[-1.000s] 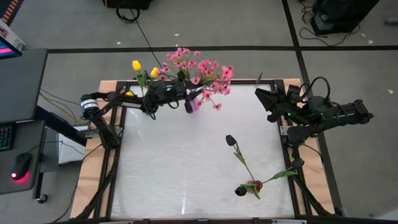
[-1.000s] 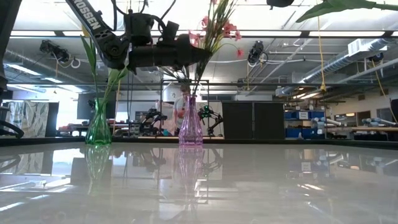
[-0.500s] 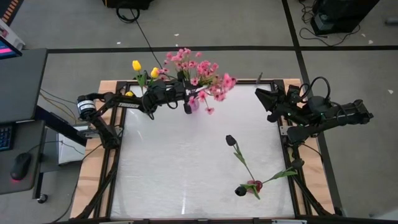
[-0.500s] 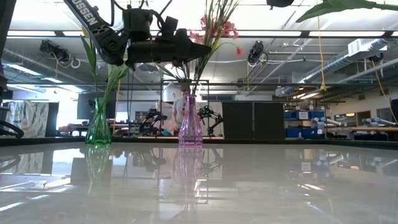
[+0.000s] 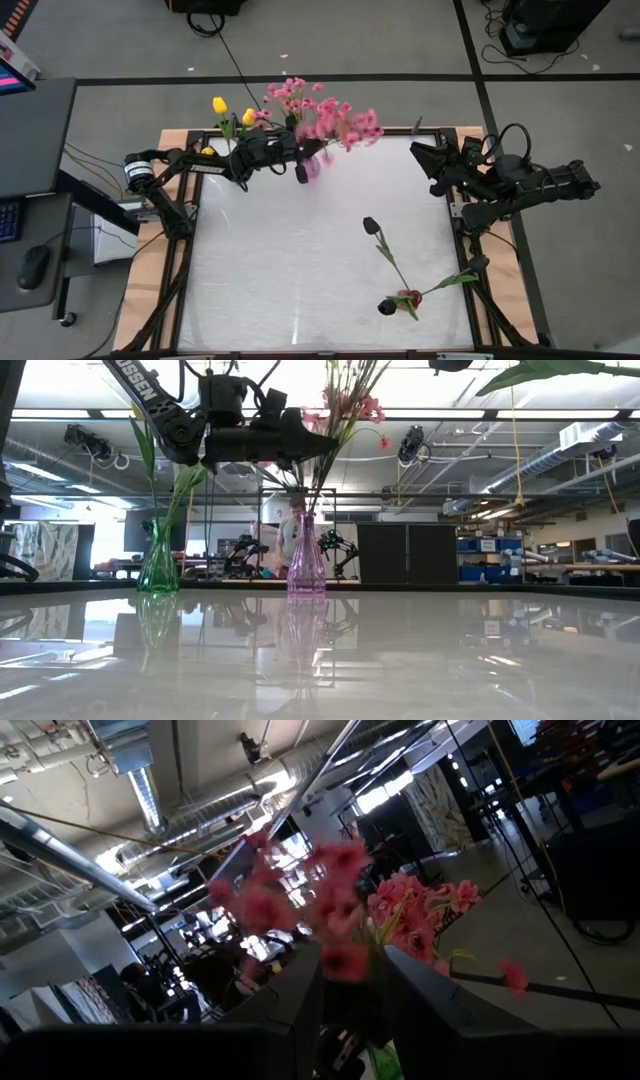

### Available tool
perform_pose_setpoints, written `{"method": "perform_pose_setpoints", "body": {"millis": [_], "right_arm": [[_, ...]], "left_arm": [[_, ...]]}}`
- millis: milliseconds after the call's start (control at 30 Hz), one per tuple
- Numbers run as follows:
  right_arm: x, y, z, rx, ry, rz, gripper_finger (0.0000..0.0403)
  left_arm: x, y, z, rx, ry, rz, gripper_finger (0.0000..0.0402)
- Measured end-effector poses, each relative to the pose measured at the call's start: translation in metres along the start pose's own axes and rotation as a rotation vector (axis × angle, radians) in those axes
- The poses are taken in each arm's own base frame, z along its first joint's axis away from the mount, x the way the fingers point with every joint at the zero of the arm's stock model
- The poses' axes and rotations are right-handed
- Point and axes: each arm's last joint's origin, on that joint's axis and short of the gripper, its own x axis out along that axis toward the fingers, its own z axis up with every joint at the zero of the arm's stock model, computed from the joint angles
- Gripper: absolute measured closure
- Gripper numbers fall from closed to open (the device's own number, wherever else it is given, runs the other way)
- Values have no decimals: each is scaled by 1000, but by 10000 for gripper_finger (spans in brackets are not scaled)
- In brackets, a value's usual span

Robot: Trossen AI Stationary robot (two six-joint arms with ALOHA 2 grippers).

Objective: Sort flowers into vase by color
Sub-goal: Put the pink flowers into the purple vase

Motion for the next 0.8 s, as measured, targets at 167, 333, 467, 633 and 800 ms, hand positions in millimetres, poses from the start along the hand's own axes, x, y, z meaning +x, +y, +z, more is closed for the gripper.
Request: {"method": "perform_pose_setpoints", "body": {"millis": [167,333,467,633,800], "right_arm": [[0,0,0,0,0,0,289],[0,0,0,0,0,0,289],[0,0,0,0,0,0,289],[0,0,0,0,0,0,289],[0,0,0,0,0,0,289]], "left_arm": [[0,0,-1,-4,14,-1,394],[0,0,-2,-6,23,-3,393],[0,1,-2,-5,25,-1,393],[0,2,-3,-5,36,2,393],[0,3,-5,-5,60,32,393]]}}
